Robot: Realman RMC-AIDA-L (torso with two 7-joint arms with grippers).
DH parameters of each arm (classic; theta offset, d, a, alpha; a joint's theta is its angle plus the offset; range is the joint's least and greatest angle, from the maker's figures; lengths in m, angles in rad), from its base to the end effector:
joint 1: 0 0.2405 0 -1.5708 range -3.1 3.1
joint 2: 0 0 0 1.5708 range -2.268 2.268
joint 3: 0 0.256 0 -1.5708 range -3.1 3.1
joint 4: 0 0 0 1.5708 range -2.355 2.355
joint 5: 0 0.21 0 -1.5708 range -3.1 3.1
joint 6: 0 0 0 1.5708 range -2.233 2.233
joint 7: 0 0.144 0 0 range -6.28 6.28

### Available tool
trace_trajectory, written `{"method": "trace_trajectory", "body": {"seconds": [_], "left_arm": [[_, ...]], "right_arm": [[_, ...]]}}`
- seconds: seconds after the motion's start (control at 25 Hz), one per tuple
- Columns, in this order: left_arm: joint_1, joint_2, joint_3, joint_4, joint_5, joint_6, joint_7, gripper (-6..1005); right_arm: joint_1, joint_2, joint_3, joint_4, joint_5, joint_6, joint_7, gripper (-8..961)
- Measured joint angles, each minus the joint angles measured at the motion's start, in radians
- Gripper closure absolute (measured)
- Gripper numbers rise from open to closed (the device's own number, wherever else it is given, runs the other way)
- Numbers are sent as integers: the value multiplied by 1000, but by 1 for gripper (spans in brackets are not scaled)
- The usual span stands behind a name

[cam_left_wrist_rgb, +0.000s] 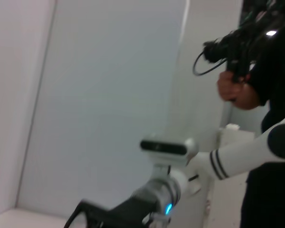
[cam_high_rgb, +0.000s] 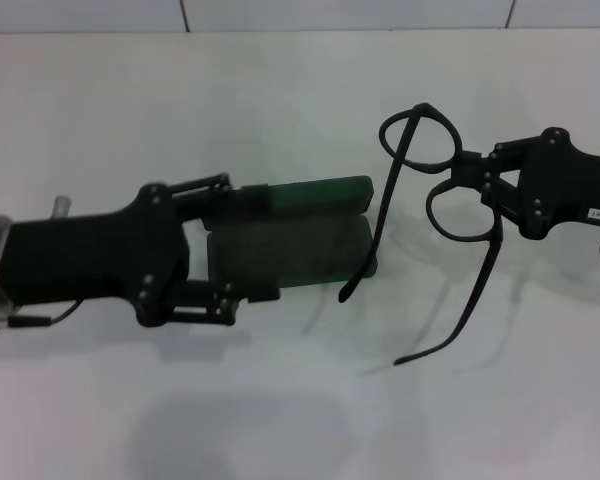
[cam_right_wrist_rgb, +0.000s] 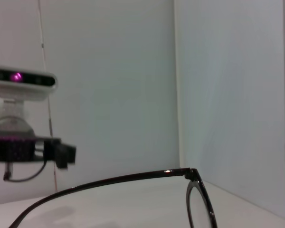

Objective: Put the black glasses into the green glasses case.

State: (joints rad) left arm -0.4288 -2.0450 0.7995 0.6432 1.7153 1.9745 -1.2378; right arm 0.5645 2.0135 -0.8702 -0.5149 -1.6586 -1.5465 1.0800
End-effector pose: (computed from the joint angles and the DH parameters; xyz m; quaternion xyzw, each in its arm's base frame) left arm -0.2381 0.2698 0.0263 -0.9131 -0.0939 -0.3966 0.0130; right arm 0.2364 0.3443 0.0044 -0.9328 0.0792 0.3130 0.1599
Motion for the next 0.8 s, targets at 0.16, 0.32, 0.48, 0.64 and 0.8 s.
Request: {"method": "trace_trajectory", "body": {"seconds": [0.16, 0.32, 0.48, 0.64, 0.8], "left_arm": [[-40, -1, 25, -6, -24, 17, 19, 177], [-61, -10, 60, -22, -84, 19, 108, 187], [-81, -19, 62, -53, -110, 18, 200, 412], [-85, -28, 58, -64, -139, 16, 257, 612], [-85, -32, 64, -85, -215, 21, 261, 777]], "right_arm": [[10, 0, -1, 19, 0, 3, -9, 903], [34, 3, 1, 61, 8, 5, -13, 903], [47, 5, 0, 85, 14, 6, -20, 903], [48, 5, 3, 87, 16, -5, -21, 903], [47, 5, -2, 89, 38, -28, -23, 903]]}}
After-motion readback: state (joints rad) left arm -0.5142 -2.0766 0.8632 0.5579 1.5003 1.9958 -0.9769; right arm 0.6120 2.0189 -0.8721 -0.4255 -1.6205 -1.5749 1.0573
